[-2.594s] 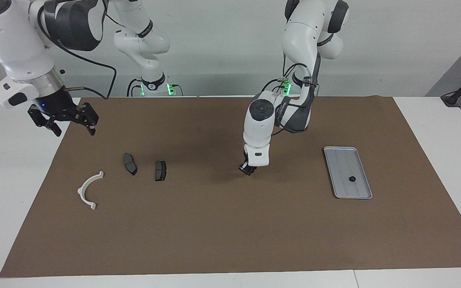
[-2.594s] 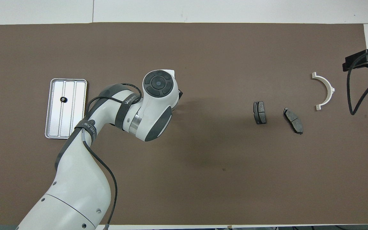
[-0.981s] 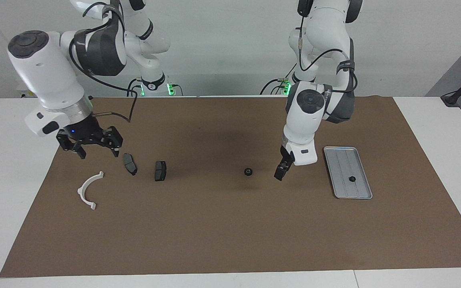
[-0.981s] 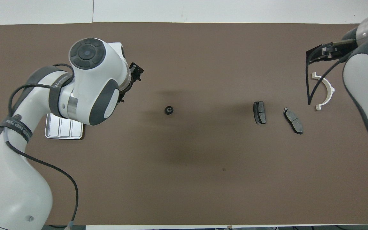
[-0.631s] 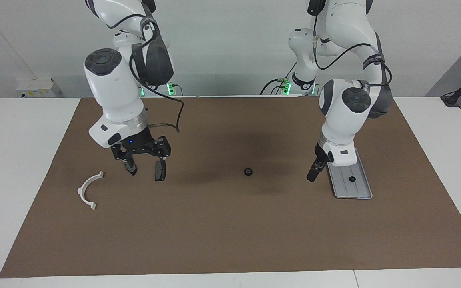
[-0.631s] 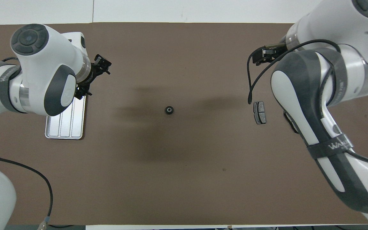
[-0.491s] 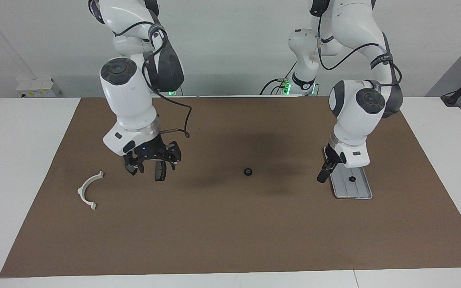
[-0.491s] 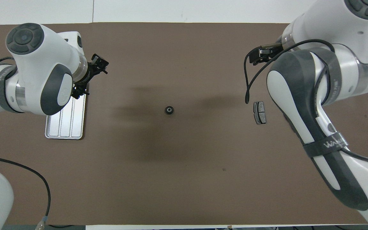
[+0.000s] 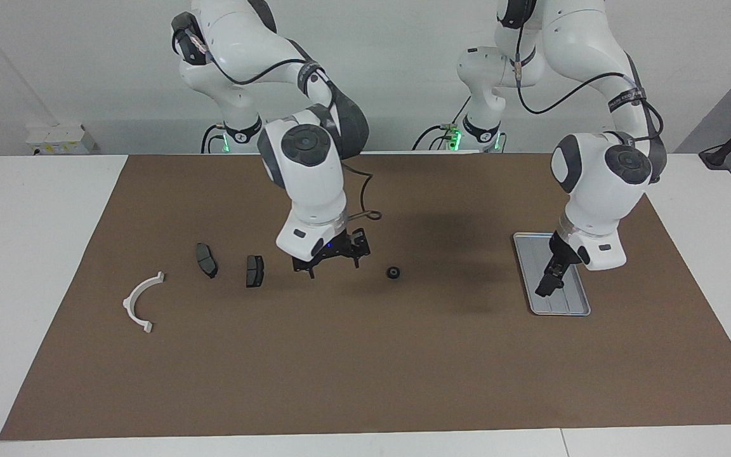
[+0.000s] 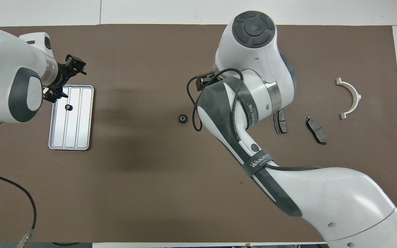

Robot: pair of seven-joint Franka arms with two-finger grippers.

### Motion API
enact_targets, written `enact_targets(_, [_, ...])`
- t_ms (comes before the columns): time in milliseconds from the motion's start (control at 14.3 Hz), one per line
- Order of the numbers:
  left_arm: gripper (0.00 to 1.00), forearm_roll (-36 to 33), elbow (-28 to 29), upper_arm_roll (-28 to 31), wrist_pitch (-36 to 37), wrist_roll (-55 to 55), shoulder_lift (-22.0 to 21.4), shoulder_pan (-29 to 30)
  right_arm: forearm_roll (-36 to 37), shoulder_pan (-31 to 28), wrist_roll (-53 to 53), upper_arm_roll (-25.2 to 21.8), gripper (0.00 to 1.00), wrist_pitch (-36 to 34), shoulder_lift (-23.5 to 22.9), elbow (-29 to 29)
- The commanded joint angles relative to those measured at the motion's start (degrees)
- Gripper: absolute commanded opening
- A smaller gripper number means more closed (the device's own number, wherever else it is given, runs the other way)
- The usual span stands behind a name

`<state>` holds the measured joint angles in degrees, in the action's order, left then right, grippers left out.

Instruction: Place bearing gear from tray to pile

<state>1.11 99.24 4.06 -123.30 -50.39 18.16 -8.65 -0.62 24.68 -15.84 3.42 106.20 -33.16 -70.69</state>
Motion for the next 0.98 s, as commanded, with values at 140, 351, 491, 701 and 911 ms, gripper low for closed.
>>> enact_targets(140, [0.99, -0.1, 7.6, -0.5, -2.7, 19.9, -4.0, 4.9, -0.2, 4.6, -6.6, 0.2, 1.0, 4.4, -5.2, 1.8])
enact_targets(351, [1.0, -0.1, 9.0, -0.5, -2.6, 32.7, -4.7, 7.6, -0.3, 6.5, -8.4, 0.2, 1.0, 6.2, -6.7, 1.6])
enact_targets(491, [1.0, -0.1, 9.8, -0.5, -3.2, 36.8, -4.6, 8.8, -0.4, 8.0, -9.6, 0.2, 1.0, 9.4, -7.8, 1.5])
enact_targets(701, [0.77, -0.1, 10.5, -0.5, -4.1, 44.9, -3.2, 9.8, -0.1, 9.8, -12.0, 0.1, 1.0, 10.3, -10.0, 1.5])
enact_targets(911, [0.7, -0.1, 10.6, -0.6, -6.2, 44.7, -1.3, 9.2, 0.5, 9.8, -12.5, 0.1, 1.0, 13.0, -10.1, -0.5])
